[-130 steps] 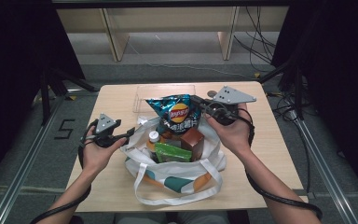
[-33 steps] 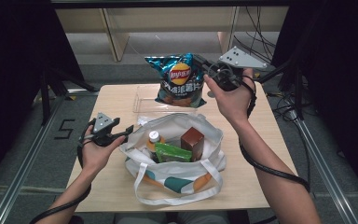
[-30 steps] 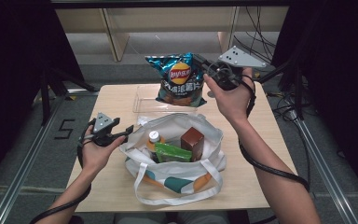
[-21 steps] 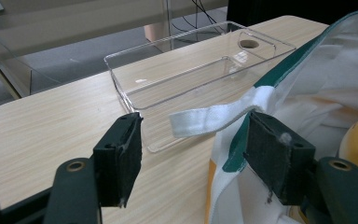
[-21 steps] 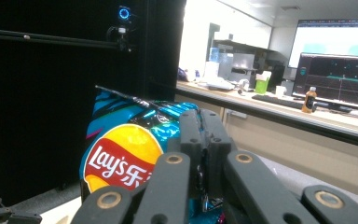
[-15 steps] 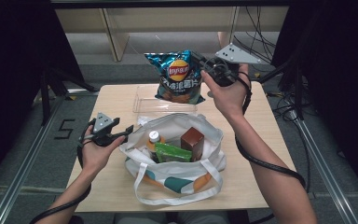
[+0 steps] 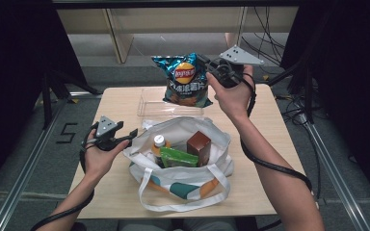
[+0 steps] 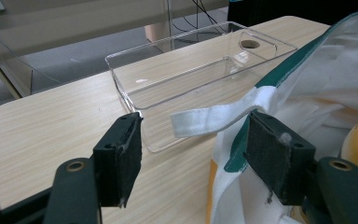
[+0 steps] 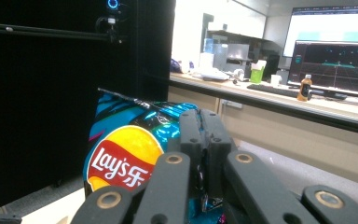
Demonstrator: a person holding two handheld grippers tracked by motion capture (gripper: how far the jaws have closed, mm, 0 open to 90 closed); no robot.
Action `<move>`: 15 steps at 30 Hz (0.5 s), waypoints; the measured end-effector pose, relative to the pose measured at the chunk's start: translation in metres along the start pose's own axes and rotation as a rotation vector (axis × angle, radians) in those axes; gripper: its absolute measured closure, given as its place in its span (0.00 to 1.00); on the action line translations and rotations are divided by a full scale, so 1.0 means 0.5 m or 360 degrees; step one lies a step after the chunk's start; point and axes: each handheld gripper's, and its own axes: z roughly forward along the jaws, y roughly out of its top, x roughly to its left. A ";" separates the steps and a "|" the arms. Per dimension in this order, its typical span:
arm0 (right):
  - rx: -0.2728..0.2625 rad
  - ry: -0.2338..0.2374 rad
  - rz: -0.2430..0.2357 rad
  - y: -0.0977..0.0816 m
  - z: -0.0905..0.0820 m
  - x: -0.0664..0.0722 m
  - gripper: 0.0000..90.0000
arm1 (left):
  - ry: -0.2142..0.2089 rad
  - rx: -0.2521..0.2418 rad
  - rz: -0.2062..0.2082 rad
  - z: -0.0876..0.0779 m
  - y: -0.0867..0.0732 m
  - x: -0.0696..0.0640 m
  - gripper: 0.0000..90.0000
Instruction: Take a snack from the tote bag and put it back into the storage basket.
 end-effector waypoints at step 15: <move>0.0038 -0.0023 0.0025 -0.019 0.035 -0.007 0.99 | -0.0006 -0.0014 0.0003 0.000 0.001 0.002 0.39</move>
